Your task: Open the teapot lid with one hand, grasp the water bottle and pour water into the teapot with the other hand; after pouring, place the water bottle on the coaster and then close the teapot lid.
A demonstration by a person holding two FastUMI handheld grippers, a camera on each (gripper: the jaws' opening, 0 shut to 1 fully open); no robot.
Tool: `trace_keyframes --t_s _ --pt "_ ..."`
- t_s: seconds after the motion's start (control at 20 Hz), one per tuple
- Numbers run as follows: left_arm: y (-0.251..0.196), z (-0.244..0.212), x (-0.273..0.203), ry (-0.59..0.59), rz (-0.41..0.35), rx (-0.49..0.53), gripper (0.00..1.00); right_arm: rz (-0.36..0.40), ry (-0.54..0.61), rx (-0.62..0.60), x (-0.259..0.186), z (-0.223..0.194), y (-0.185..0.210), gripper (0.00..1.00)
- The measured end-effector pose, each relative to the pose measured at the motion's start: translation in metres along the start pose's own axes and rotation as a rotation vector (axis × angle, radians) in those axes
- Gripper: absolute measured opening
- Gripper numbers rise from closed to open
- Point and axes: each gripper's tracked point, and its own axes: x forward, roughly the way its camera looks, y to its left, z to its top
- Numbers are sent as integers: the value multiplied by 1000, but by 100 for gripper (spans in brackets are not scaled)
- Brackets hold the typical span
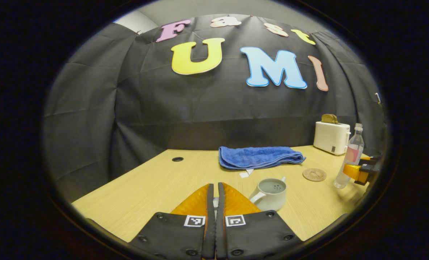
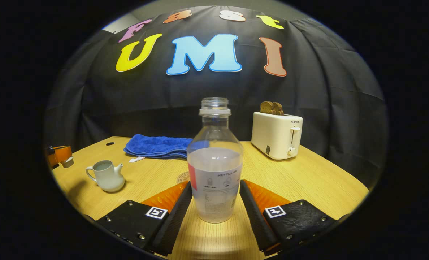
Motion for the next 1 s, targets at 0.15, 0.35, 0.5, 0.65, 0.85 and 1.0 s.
trace_keyframes --t_s 0.15,0.35,0.5,0.65,0.85,1.0 --pt "8 -2 -3 2 3 4 6 -6 -1 -28 -3 3 3 77" --pt "15 -6 -6 7 3 -5 6 -32 -11 -151 -6 8 11 77" --pt "21 -8 -8 8 2 -11 6 -88 -37 -355 -8 20 19 77" --pt "26 -9 -10 10 4 -14 7 -110 -48 -521 -5 26 32 77" --pt "37 -13 -12 15 13 -18 6 -124 -37 -679 -1 30 49 77" --pt "44 -15 -14 18 19 -25 7 -159 -39 -828 3 37 55 77"
